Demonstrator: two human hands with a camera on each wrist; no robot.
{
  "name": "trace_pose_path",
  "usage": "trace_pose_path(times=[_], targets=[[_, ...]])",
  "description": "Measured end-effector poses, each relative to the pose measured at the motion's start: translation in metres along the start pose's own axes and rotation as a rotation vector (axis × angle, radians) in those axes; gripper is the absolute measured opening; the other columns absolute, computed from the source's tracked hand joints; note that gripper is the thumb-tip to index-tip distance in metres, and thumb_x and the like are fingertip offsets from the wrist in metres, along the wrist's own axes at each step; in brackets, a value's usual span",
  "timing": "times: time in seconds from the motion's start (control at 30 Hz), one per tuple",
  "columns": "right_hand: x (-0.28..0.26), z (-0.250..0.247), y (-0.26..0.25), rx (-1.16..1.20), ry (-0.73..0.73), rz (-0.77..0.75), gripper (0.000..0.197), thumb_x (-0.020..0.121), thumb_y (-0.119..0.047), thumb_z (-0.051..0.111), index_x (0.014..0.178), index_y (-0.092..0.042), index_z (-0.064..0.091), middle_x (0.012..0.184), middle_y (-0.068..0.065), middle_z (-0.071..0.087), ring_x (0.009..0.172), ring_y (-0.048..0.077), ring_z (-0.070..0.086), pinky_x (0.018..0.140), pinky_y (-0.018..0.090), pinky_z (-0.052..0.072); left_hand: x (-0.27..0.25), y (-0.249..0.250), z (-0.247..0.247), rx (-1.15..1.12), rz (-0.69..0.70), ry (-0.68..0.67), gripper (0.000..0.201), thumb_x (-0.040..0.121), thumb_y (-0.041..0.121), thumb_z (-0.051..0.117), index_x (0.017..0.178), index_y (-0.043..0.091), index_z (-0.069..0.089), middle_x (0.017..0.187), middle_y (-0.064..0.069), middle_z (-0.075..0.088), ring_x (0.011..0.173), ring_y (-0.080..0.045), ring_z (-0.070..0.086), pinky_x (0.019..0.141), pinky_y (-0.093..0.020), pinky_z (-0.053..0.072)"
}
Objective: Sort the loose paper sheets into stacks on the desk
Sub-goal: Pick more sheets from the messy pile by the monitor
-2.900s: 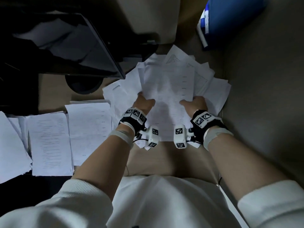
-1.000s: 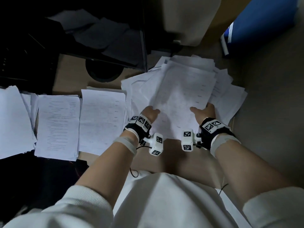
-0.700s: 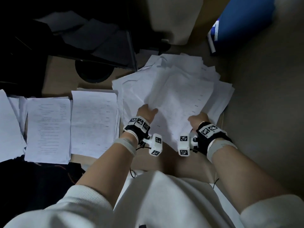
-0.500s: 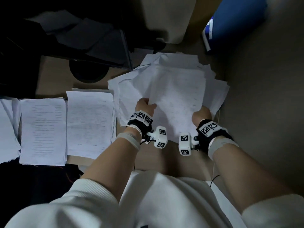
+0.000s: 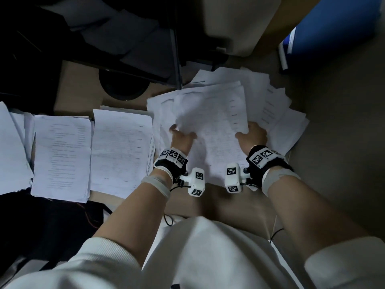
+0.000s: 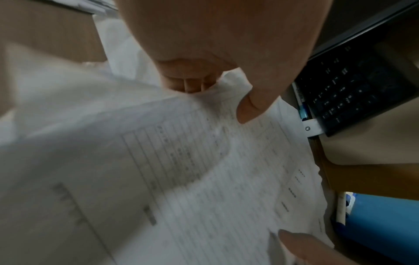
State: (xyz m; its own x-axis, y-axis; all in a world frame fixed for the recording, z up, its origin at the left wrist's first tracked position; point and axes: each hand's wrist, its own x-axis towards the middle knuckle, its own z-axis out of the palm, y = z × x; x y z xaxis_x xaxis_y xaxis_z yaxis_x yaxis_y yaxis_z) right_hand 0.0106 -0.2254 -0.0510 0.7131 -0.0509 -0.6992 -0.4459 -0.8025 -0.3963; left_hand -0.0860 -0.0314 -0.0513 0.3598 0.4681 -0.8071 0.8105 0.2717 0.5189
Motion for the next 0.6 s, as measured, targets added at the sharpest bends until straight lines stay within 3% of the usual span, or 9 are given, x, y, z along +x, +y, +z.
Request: trace_pose_path(times=[0.07, 0.17, 0.23, 0.33, 0.43, 0.53, 0.6], targets=[[-0.017, -0.004, -0.011, 0.105, 0.028, 0.017, 0.051, 0.074, -0.027, 0.067, 0.121, -0.008, 0.059, 0.118, 0.009, 0.063, 0.102, 0.028, 0.064, 0.080, 0.027, 0.049, -0.001, 0.004, 0.004, 0.027, 0.017, -0.017, 0.064, 0.083, 0.006, 0.070, 0.138, 0.002, 0.036, 0.126, -0.012, 0.057, 0.111, -0.030, 0.060, 0.099, -0.043, 0.051], [-0.024, -0.009, -0.011, 0.209, 0.032, 0.099, 0.062, 0.086, -0.017, 0.069, 0.137, -0.004, 0.034, 0.118, 0.004, 0.048, 0.101, 0.021, 0.052, 0.082, 0.026, 0.040, -0.002, 0.006, 0.006, 0.179, 0.059, -0.016, 0.043, 0.084, 0.009, 0.068, 0.123, -0.002, 0.055, 0.110, -0.015, 0.065, 0.097, -0.030, 0.064, 0.081, -0.037, 0.055], [-0.026, -0.013, -0.006, 0.212, -0.002, 0.128, 0.059, 0.087, -0.017, 0.067, 0.136, -0.004, 0.036, 0.114, 0.005, 0.053, 0.095, 0.024, 0.053, 0.079, 0.028, 0.042, -0.003, 0.006, 0.008, 0.281, 0.090, -0.021, 0.046, 0.084, 0.012, 0.068, 0.126, -0.003, 0.054, 0.119, -0.018, 0.063, 0.106, -0.034, 0.062, 0.086, -0.037, 0.053], [-0.029, -0.014, 0.008, 0.181, -0.083, 0.166, 0.045, 0.086, -0.023, 0.067, 0.125, -0.003, 0.057, 0.114, 0.012, 0.066, 0.093, 0.027, 0.061, 0.078, 0.032, 0.048, -0.012, 0.007, 0.017, 0.524, 0.169, -0.011, 0.055, 0.082, 0.025, 0.068, 0.128, 0.000, 0.052, 0.135, -0.022, 0.047, 0.125, -0.038, 0.047, 0.105, -0.043, 0.041], [-0.037, -0.017, 0.025, 0.196, -0.127, 0.257, 0.043, 0.089, -0.024, 0.069, 0.122, 0.002, 0.060, 0.119, 0.014, 0.065, 0.093, 0.027, 0.059, 0.083, 0.035, 0.050, -0.023, 0.008, 0.028, 0.575, 0.210, -0.063, 0.060, 0.079, 0.037, 0.070, 0.123, 0.000, 0.053, 0.138, -0.022, 0.043, 0.133, -0.036, 0.035, 0.108, -0.042, 0.035], [-0.048, -0.021, 0.035, 0.274, -0.060, 0.272, 0.053, 0.089, -0.021, 0.071, 0.131, 0.005, 0.052, 0.120, 0.010, 0.059, 0.109, 0.034, 0.058, 0.087, 0.038, 0.047, -0.029, 0.005, 0.032, 0.447, 0.175, -0.162, 0.074, 0.070, 0.039, 0.075, 0.130, 0.004, 0.050, 0.134, -0.019, 0.051, 0.120, -0.036, 0.053, 0.102, -0.043, 0.047], [-0.054, -0.022, 0.040, 0.331, -0.045, 0.251, 0.054, 0.090, -0.019, 0.070, 0.134, 0.004, 0.049, 0.123, 0.010, 0.057, 0.115, 0.033, 0.056, 0.085, 0.034, 0.044, -0.033, 0.000, 0.031, 0.383, 0.162, -0.201, 0.071, 0.077, 0.029, 0.077, 0.135, 0.002, 0.046, 0.132, -0.017, 0.057, 0.114, -0.033, 0.060, 0.099, -0.042, 0.050]])
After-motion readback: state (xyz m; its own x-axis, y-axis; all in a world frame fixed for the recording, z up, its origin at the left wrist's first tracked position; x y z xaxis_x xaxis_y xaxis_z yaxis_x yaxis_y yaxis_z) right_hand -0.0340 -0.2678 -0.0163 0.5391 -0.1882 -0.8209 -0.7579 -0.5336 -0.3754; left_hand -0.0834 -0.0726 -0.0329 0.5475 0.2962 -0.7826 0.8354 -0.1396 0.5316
